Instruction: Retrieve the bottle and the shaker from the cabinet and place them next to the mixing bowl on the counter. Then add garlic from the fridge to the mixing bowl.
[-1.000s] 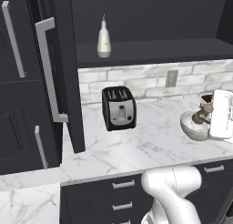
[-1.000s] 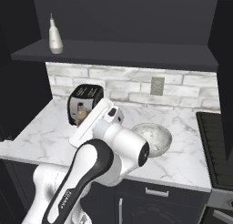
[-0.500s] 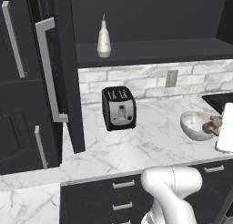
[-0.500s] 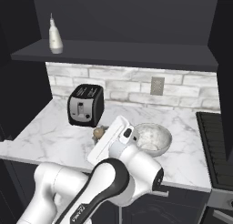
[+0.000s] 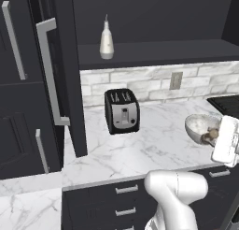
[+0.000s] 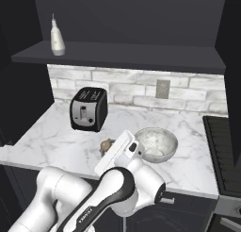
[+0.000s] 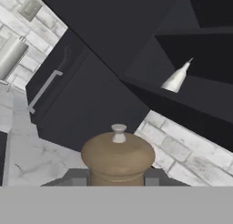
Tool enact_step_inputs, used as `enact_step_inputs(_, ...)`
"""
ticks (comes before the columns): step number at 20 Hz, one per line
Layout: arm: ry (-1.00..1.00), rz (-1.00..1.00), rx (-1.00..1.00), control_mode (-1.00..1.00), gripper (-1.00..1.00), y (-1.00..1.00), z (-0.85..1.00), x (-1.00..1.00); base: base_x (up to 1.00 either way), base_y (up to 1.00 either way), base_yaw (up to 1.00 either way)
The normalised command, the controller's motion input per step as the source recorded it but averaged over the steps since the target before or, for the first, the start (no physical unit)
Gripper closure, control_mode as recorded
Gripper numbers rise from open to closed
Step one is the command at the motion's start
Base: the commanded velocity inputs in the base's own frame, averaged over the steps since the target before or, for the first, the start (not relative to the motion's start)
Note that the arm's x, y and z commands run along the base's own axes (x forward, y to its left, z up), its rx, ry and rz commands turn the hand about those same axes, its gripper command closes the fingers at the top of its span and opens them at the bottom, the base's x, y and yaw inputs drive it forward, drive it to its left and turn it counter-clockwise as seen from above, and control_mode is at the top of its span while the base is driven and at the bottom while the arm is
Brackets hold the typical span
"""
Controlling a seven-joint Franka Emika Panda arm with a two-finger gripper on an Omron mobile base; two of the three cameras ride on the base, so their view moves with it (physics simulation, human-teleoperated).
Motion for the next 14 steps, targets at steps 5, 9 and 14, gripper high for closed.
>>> enact_step_inputs(5,0.10,0.00,0.00,-1.00,1.00,0.00,-0.45,0.37,0.00,0.00,0.00)
enact_step_inputs(9,0.14,0.00,0.03,-1.00,1.00,-0.05,-0.39,0.27,0.00,0.00,0.00)
enact_step_inputs(14,0.03,-0.01,0.04,-1.00,1.00,-0.17,-0.27,0.06,0.00,0.00,0.00)
